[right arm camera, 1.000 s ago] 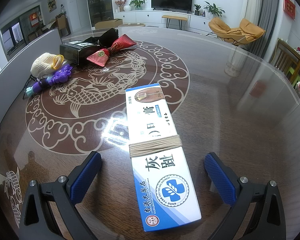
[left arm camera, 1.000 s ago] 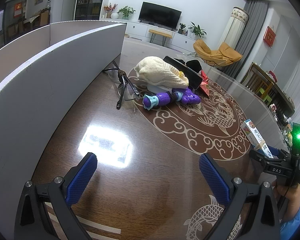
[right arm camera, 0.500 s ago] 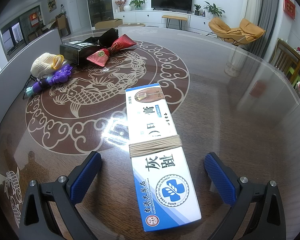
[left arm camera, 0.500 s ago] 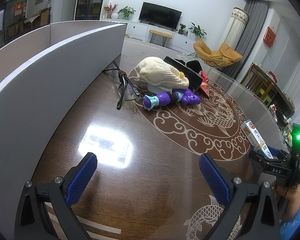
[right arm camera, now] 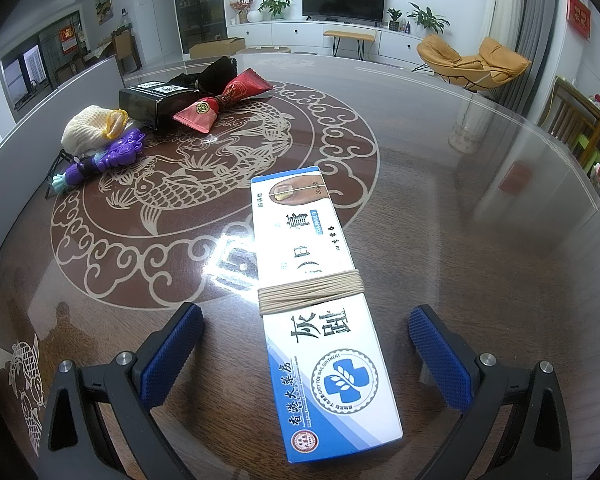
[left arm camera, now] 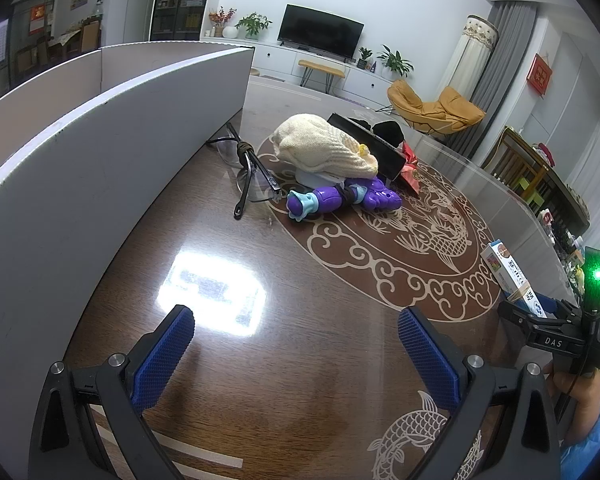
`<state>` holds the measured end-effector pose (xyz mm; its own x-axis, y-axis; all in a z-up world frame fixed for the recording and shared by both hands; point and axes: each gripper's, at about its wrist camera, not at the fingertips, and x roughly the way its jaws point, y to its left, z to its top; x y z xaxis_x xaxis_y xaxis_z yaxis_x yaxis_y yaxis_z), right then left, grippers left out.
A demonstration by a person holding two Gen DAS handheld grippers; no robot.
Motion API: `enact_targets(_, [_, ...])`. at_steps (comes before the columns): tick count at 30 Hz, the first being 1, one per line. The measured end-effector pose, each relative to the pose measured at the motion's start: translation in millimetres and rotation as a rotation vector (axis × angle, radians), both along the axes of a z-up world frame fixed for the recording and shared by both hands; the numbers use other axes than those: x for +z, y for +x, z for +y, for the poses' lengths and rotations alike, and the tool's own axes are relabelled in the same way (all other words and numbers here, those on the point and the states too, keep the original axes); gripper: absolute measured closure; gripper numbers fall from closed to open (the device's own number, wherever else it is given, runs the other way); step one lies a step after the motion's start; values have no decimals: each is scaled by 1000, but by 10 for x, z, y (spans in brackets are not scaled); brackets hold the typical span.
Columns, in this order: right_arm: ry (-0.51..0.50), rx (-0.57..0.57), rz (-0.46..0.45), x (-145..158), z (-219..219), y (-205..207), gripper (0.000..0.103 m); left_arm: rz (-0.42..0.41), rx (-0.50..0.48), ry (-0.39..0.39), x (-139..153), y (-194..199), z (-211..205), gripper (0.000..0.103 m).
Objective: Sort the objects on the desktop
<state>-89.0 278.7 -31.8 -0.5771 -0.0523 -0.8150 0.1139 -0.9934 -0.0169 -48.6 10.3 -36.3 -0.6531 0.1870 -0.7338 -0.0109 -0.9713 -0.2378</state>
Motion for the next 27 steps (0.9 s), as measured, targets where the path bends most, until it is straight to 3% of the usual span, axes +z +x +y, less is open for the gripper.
enact_targets(27, [0, -3, 0, 2, 0, -1, 0, 4, 0, 3, 19, -13, 6, 0])
